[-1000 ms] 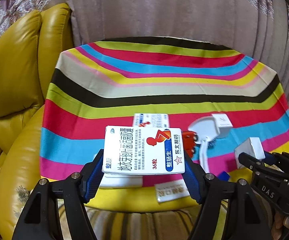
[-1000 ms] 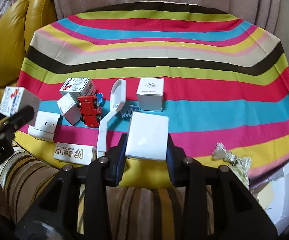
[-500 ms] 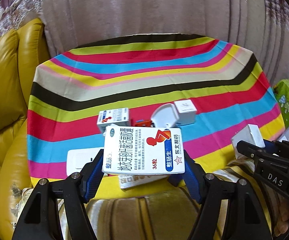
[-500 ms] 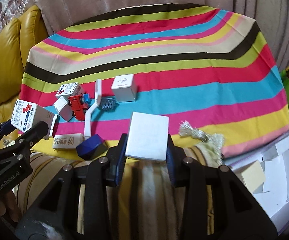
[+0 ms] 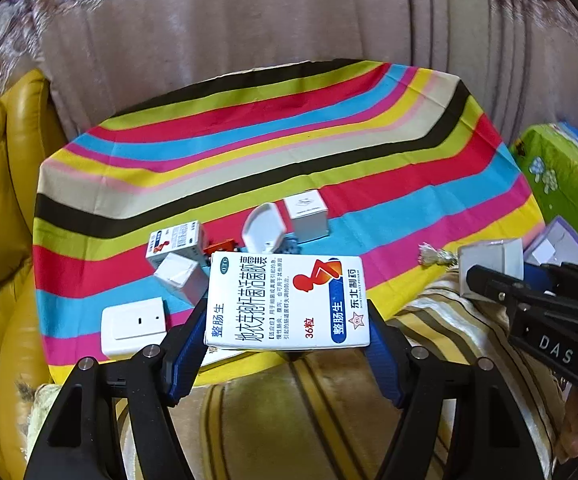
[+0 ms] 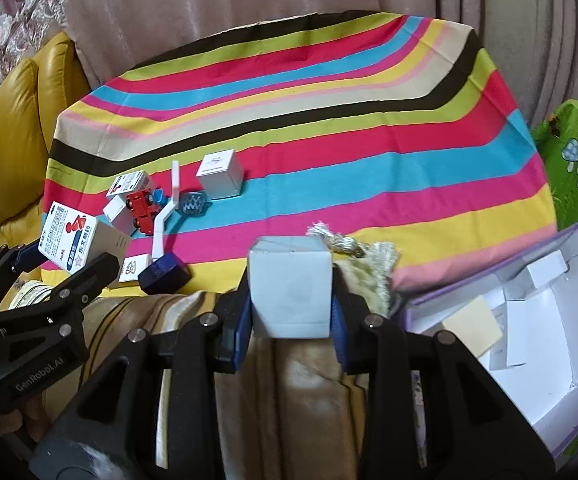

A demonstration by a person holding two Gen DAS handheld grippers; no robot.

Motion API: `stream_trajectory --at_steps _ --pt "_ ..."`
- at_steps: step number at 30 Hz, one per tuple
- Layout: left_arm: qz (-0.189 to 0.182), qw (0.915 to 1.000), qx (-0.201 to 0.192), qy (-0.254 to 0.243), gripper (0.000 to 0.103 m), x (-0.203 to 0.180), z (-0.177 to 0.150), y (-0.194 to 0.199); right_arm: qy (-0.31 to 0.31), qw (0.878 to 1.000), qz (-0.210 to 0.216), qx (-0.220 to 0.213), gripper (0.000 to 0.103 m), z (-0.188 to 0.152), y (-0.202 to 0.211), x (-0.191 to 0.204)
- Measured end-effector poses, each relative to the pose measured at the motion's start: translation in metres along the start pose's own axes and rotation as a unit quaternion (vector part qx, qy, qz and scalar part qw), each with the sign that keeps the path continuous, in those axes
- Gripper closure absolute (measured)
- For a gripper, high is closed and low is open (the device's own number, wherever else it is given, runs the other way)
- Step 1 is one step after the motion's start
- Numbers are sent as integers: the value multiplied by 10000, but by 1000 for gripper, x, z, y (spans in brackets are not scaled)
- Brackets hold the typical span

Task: Organize rigid objects
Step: 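Lift and carry the medicine box with the left gripper while the right carries the cube toward the storage box, then release the medicine box into the storage box with the left gripper while the right drops the cube there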

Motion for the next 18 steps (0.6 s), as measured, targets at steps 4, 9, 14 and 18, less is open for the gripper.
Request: stream_trajectory --at_steps 4,9,14,18 --pt "-28 10000 8 -93 31 -9 -1 2 -82 10000 -36 -23 66 -5 7 -11" --pt "-94 9997 25 -239 31 -23 -2 4 -215 9997 -80 -18 66 -12 12 -26" --pt "-407 9986 108 -336 31 -41 -4 7 -366 9992 -172 26 66 -23 19 -46" --pt "-899 9949 213 -412 31 -63 -6 11 -556 9980 -304 55 66 -34 25 -67"
Point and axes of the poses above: each gripper's, at about its wrist camera, not at the fingertips, and y roughly against the way its jaws point, x to its left, z to its top, the point moved 3 cm from there along -y, roughly the way its jaws point, and after that the axes turned 8 degrees about y, right-handed, at the moved point
